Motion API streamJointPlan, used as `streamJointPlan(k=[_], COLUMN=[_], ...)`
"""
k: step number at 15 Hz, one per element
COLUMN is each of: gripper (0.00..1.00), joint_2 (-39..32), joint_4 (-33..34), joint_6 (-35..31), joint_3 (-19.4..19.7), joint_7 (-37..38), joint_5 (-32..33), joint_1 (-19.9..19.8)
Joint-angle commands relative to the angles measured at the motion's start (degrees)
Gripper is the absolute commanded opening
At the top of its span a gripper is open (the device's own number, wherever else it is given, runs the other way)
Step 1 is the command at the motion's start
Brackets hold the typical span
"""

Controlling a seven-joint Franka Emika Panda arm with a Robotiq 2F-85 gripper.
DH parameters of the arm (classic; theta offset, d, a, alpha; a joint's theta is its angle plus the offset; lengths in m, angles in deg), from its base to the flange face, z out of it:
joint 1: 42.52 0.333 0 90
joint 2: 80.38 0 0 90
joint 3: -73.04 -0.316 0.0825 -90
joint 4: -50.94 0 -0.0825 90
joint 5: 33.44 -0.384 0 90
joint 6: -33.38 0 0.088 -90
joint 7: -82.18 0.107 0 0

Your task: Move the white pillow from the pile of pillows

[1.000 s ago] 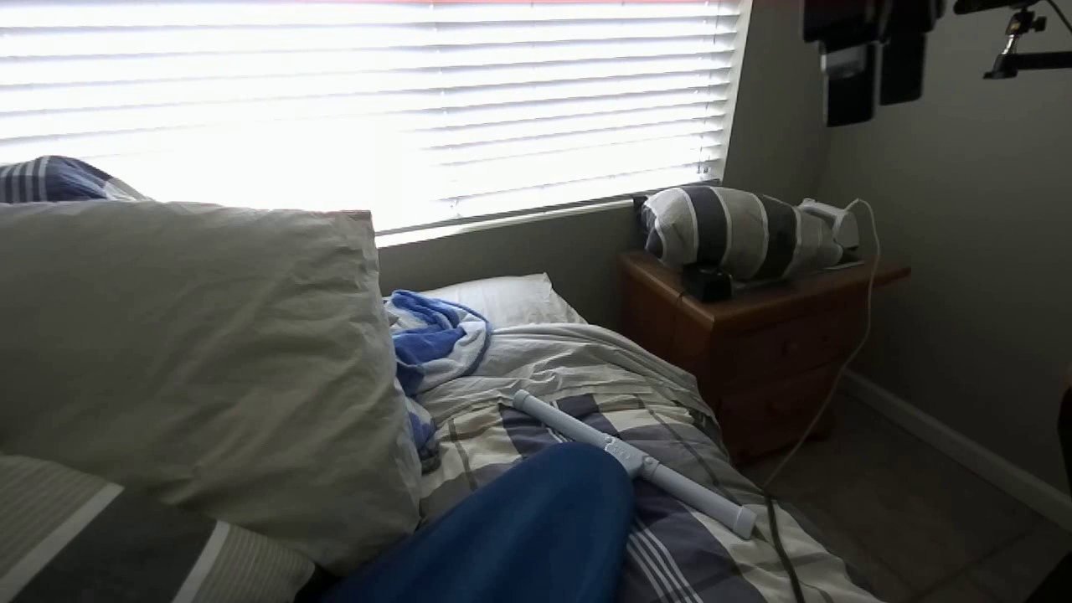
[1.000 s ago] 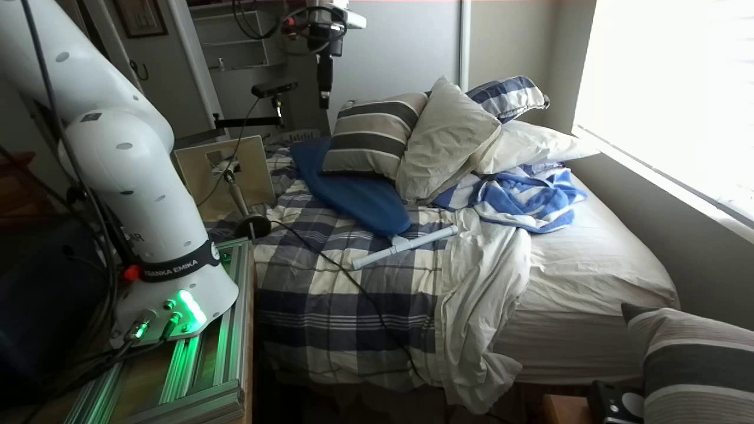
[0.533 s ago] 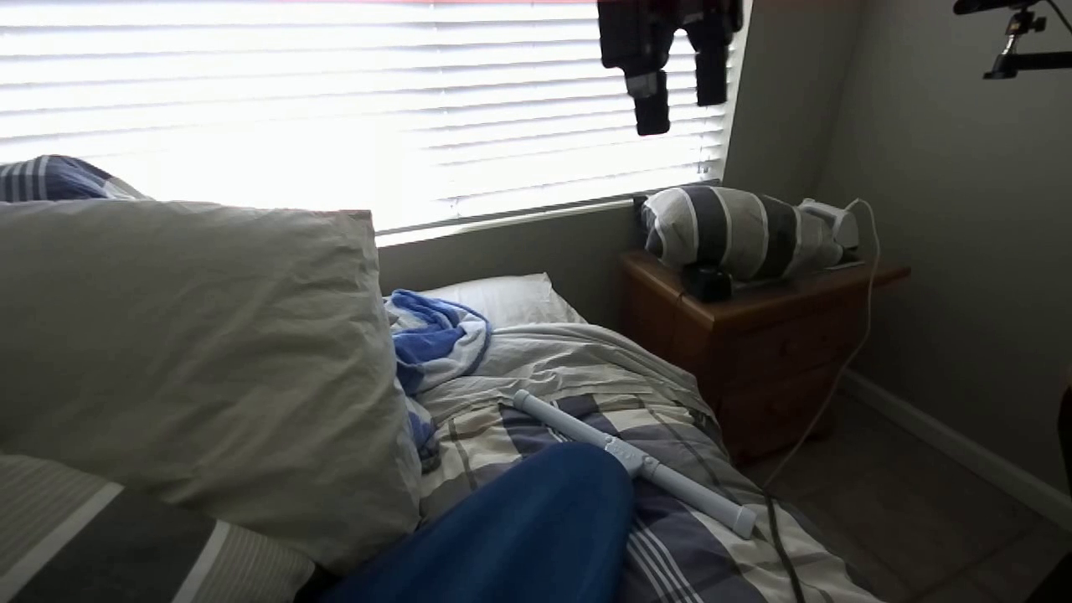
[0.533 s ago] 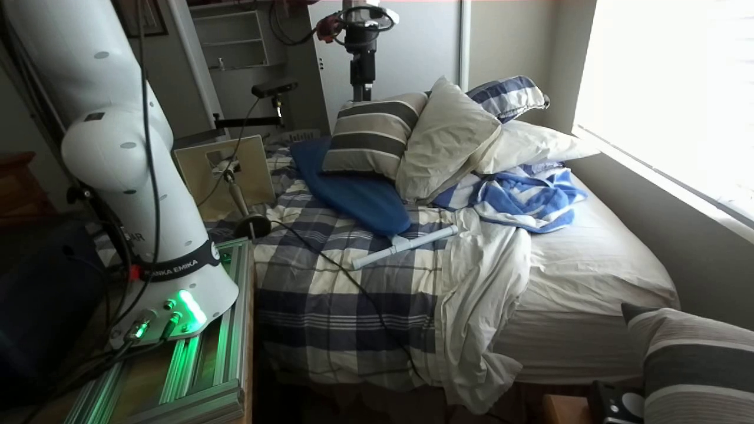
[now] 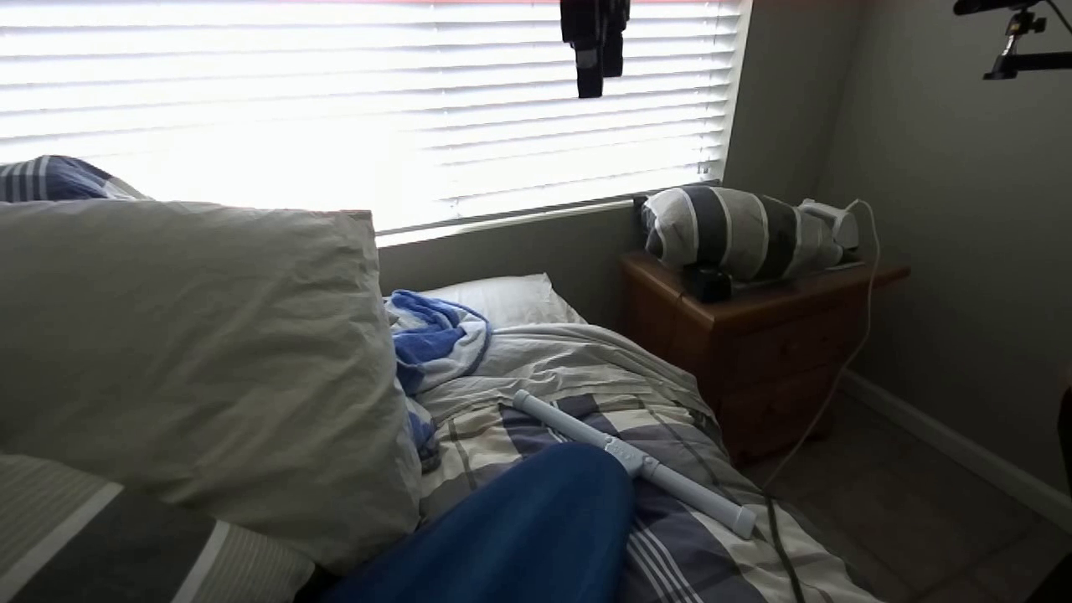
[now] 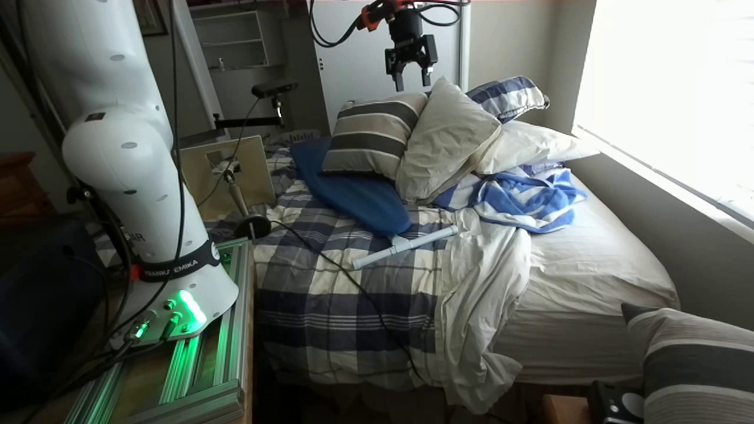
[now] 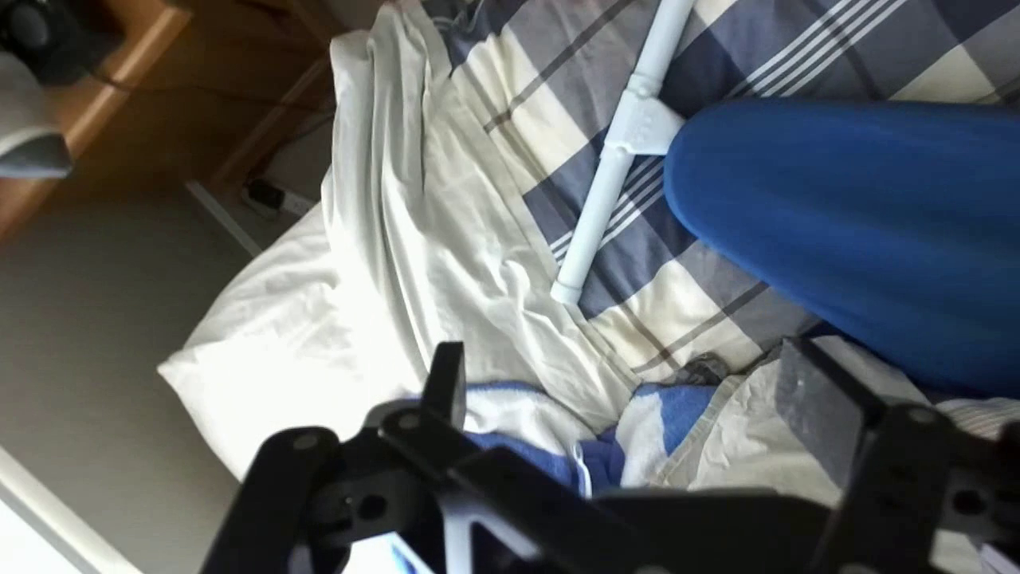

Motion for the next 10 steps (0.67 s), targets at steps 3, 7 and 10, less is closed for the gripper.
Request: streamJointPlan(k=[3, 7, 10], gripper=[1.0, 1.0, 1.0], joint_2=[-3.3, -6.6, -6.7], joint_4=[3.6, 6.7, 7.0], joint_6=[-4.5, -5.9, -5.9], joint_3=[2.5, 2.6, 2.6], joint_7=[-10.5, -14.3, -14.5], joint_5=[-0.5, -0.7, -0.7], joint_1=[0.4, 0.3, 0.3])
